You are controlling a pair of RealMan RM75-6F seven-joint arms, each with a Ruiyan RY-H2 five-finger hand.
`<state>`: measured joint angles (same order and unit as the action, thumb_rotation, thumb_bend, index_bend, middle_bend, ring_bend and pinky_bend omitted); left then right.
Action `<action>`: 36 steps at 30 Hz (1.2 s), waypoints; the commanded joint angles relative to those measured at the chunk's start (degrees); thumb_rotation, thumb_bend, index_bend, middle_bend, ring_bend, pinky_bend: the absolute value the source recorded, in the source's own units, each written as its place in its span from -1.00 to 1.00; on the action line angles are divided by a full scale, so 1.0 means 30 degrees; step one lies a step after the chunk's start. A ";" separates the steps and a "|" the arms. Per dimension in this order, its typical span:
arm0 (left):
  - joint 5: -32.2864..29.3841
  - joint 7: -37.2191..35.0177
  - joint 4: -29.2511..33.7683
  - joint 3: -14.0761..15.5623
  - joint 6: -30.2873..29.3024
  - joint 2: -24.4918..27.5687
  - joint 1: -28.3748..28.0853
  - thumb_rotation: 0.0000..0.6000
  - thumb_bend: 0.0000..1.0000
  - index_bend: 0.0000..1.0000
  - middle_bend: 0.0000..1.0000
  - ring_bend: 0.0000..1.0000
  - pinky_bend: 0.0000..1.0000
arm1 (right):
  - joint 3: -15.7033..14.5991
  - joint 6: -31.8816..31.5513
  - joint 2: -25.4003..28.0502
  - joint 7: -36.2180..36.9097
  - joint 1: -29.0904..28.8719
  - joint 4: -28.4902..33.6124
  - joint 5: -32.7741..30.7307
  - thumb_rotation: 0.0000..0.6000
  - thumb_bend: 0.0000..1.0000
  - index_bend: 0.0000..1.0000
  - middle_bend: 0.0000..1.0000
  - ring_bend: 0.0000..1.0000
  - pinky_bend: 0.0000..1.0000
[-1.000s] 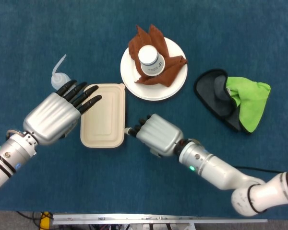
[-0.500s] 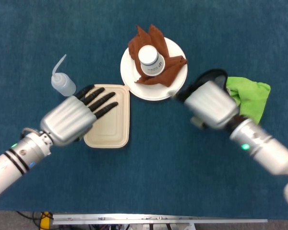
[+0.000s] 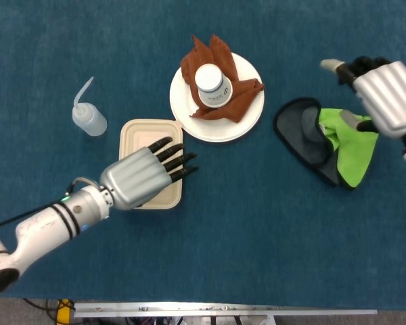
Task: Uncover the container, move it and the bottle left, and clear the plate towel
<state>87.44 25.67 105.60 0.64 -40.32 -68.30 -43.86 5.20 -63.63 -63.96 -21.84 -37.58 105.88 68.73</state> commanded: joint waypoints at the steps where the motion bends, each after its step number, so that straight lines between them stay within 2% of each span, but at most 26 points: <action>1: -0.0921 0.0841 -0.0413 -0.0068 0.0533 -0.0653 -0.0331 1.00 0.12 -0.93 -1.00 -1.00 -0.91 | -0.0058 -0.0099 0.0139 0.0308 0.0311 -0.0262 0.0097 1.00 -0.54 -0.59 -0.13 -0.37 -0.15; 9: -0.3245 0.3513 -0.0828 0.0183 0.0844 -0.2106 -0.0758 1.00 0.12 -0.91 -1.00 -1.00 -0.95 | -0.0071 -0.0089 0.0170 0.1133 0.0877 -0.0804 0.0340 1.00 -0.54 -0.59 -0.13 -0.37 -0.15; 14: -0.4582 0.5248 -0.1325 0.0544 0.0449 -0.3064 -0.0909 0.79 0.12 -0.82 -1.00 -1.00 -0.95 | -0.0125 -0.0031 0.0261 0.1437 0.1170 -0.0924 0.0536 1.00 -0.54 -0.59 -0.13 -0.37 -0.15; 18: -0.5478 0.6124 -0.1617 0.0783 0.0075 -0.3419 -0.1005 0.74 0.12 -0.78 -1.00 -1.00 -0.95 | -0.0129 0.0026 0.0351 0.1673 0.1369 -0.0969 0.0621 1.00 -0.54 -0.59 -0.13 -0.37 -0.15; 26: -0.6469 0.7143 -0.1321 0.1676 -0.0721 -0.2813 -0.0942 0.70 0.12 -0.61 -1.00 -1.00 -0.95 | -0.0042 -0.0009 0.0505 0.1882 0.1701 -0.0861 0.0748 1.00 -0.54 -0.59 -0.13 -0.37 -0.15; 36: -0.6875 0.7719 -0.0283 0.2760 -0.1751 -0.1477 -0.0657 0.67 0.12 -0.58 -1.00 -1.00 -0.95 | 0.0050 0.0082 0.0481 0.1488 0.1828 -0.0511 0.0965 1.00 -0.54 -0.59 -0.13 -0.37 -0.15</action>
<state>66.83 48.75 104.60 8.80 -45.45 -72.89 -45.92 5.34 -63.38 -62.53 -17.29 -32.14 104.26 71.57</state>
